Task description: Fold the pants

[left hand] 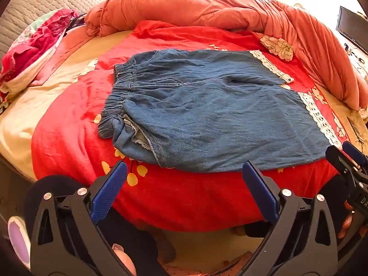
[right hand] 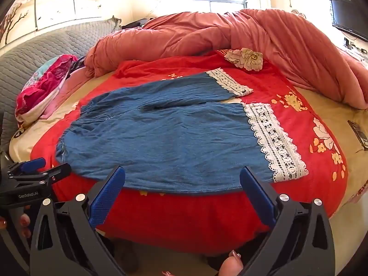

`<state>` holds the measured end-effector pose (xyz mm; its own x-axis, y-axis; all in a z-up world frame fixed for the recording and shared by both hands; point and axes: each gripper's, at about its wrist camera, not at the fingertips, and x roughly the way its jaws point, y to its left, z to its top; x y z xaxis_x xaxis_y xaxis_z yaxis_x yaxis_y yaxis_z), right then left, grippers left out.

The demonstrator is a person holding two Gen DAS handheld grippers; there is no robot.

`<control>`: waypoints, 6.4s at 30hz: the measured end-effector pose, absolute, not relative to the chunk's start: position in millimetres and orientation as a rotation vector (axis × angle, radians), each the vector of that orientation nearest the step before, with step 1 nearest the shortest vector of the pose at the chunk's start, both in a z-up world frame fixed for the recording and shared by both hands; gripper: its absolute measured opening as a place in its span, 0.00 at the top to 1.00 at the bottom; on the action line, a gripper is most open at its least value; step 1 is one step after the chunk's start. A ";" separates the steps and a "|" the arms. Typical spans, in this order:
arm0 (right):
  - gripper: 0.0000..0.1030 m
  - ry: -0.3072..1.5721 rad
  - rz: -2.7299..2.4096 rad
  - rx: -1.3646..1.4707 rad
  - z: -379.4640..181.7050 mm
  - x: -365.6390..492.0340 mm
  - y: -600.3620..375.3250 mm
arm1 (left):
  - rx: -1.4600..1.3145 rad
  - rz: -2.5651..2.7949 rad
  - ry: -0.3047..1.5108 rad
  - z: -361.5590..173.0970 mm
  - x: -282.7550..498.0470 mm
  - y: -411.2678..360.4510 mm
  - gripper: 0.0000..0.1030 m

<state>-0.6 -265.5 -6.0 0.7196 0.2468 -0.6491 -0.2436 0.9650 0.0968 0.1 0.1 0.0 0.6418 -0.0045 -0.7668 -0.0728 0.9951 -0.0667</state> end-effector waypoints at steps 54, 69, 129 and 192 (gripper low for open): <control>0.04 0.717 0.279 -0.021 -4.3 -4.3 -258.8 | -0.081 0.030 0.871 1.6 -0.2 -4.9 0.09; 0.04 0.722 0.269 -0.023 -4.2 -2.1 -261.3 | -0.080 0.030 0.874 0.5 -0.3 -7.3 0.09; 0.06 0.825 0.859 -0.819 -60.9 350.4 15.1 | -0.055 0.015 0.832 -8.0 233.1 158.0 0.72; 0.77 0.828 0.959 -0.211 -54.9 35.9 -146.3 | -0.140 0.019 0.703 38.7 -20.6 103.9 0.58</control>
<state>35.9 -146.3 -54.9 0.3019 0.6402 -0.7064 -0.7922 0.5807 0.1877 -20.6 103.9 38.7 0.7633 -0.0297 -0.6454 -0.0645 0.9904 -0.1219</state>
